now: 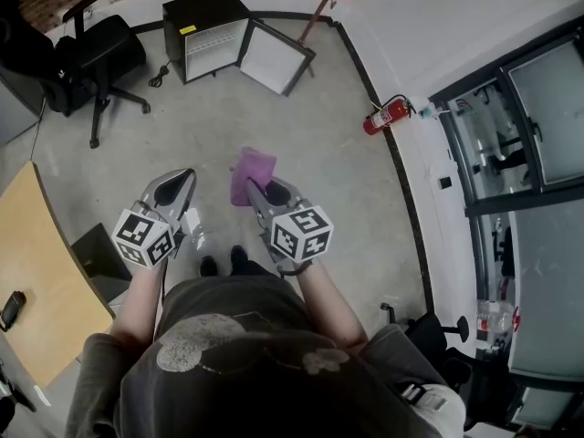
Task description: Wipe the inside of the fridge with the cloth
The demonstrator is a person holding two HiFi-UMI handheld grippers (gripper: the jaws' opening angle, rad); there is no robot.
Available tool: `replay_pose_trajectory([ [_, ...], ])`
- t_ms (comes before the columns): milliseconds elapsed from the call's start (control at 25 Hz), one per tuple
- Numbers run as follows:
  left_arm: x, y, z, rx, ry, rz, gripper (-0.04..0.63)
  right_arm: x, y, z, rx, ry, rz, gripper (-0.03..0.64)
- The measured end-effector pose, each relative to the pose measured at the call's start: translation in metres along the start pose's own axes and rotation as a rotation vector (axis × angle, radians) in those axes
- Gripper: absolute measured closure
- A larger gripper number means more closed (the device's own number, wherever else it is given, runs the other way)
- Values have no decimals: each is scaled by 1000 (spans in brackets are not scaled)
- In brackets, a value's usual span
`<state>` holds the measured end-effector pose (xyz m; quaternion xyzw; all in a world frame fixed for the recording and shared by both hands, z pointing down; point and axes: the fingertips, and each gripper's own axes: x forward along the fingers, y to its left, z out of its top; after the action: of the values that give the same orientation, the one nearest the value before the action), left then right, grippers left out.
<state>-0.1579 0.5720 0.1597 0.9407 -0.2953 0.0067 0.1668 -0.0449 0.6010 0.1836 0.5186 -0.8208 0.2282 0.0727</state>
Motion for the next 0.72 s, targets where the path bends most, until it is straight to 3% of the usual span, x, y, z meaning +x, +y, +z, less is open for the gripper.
replay_pose_trajectory([
  [360,5,15,-3,-11,10,-20,578,17,-12,-6,31,12,-43,543],
  [720,61,64,0,-17,16,50,578,69,-91,12,77,22,-36,543],
])
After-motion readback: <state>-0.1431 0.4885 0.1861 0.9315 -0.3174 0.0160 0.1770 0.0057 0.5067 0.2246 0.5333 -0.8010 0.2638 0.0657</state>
